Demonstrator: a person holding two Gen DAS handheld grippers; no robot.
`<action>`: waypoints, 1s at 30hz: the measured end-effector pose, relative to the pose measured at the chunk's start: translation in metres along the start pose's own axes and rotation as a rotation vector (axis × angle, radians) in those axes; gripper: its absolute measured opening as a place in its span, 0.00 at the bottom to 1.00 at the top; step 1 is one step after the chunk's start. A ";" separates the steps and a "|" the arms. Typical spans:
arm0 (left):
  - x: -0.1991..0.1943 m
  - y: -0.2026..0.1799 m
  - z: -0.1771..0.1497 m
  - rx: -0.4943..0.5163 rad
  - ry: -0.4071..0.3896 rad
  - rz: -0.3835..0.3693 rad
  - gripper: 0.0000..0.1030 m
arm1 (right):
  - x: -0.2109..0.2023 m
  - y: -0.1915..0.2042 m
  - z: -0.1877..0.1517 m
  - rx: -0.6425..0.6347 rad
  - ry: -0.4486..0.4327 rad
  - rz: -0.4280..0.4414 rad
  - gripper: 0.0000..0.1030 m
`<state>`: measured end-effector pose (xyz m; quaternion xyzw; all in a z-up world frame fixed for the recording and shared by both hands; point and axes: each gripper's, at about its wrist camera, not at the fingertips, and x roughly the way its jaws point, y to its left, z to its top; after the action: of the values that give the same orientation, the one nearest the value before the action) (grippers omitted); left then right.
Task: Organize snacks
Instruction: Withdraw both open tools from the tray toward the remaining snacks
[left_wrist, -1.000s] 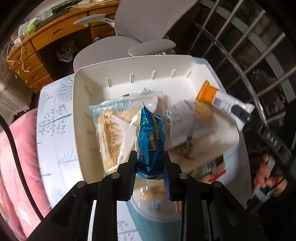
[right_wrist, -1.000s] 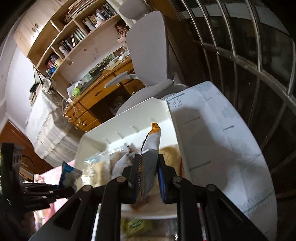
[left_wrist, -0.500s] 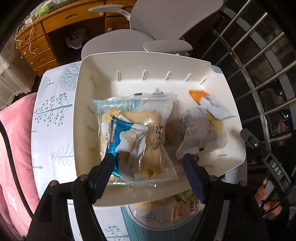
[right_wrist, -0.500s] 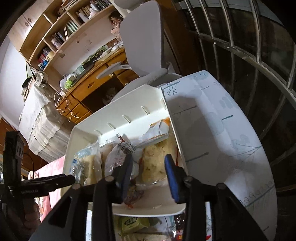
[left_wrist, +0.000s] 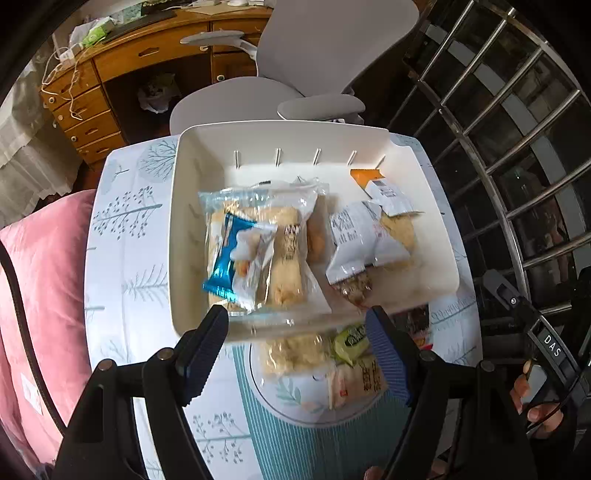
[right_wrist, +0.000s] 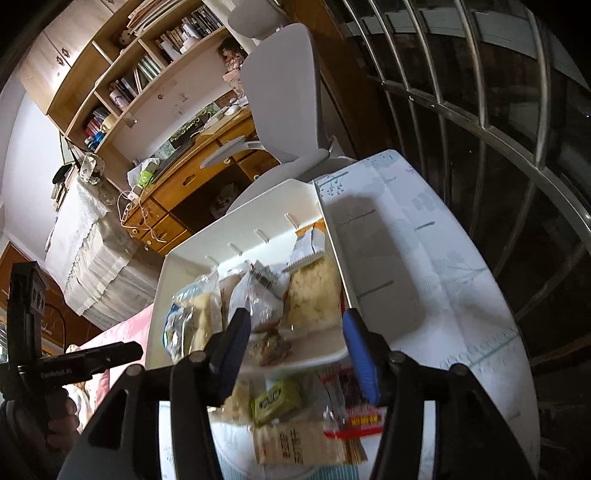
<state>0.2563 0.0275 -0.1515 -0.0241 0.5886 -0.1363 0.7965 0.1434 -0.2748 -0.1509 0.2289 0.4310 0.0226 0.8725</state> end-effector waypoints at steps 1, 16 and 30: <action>-0.004 -0.001 -0.006 -0.005 -0.003 0.002 0.73 | -0.004 -0.001 -0.003 0.003 0.006 0.003 0.52; -0.007 0.019 -0.067 -0.064 0.039 0.008 0.75 | -0.009 -0.034 -0.063 0.220 0.230 0.012 0.54; 0.061 0.028 -0.077 -0.014 0.101 -0.050 0.80 | 0.022 -0.050 -0.116 0.699 0.418 -0.048 0.62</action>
<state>0.2050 0.0488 -0.2376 -0.0373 0.6280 -0.1532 0.7621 0.0603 -0.2706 -0.2491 0.4919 0.5862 -0.0995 0.6361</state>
